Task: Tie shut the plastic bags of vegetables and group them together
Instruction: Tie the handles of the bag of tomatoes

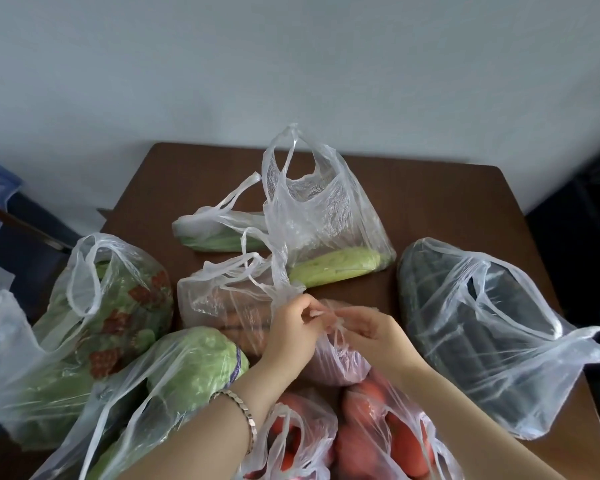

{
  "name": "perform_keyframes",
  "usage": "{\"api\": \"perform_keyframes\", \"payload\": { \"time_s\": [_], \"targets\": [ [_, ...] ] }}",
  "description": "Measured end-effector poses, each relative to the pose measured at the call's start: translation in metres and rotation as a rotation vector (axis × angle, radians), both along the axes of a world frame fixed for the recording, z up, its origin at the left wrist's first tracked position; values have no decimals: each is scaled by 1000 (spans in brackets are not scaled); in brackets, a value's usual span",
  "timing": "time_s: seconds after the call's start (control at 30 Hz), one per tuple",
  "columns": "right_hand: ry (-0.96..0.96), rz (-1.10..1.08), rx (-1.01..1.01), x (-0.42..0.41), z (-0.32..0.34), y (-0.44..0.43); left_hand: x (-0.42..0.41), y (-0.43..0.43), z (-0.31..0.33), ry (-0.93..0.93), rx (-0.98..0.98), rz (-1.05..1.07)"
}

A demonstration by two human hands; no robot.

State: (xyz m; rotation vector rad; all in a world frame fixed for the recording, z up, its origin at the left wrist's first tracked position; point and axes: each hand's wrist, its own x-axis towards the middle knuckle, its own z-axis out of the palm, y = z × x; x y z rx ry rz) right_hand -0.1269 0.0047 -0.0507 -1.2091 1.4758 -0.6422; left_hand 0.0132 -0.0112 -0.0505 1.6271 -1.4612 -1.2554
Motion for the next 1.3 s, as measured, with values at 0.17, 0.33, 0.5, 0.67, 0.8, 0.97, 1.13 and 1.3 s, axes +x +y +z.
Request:
{"api": "perform_keyframes", "payload": {
  "time_s": [0.17, 0.33, 0.5, 0.67, 0.8, 0.97, 1.13, 1.3],
  "targets": [
    [-147, -118, -86, -9, -5, 8, -5, -4, -8, 149, 273, 99],
    [-22, -143, -209, -2, -3, 6, -2, -8, -13, 216, 389, 175],
    [51, -292, -164, -11, -1, 6, 13, -10, -12, -248, 104, 52],
    [64, -563, 358, -38, -44, 10, 36, -10, -27, -867, 73, -93],
    [-173, -830, 557, -42, -60, 11, 42, -13, -38, -994, 152, -210],
    [92, -640, 194, -35, -38, -1, 39, -21, -29, -650, 248, -57],
    [-152, -370, -15, -16, -11, -4, 17, -27, -14, 649, 493, 287],
    [15, -279, 96, -17, -32, 3, 9, -23, -19, 649, 505, 329]
  ]
}}
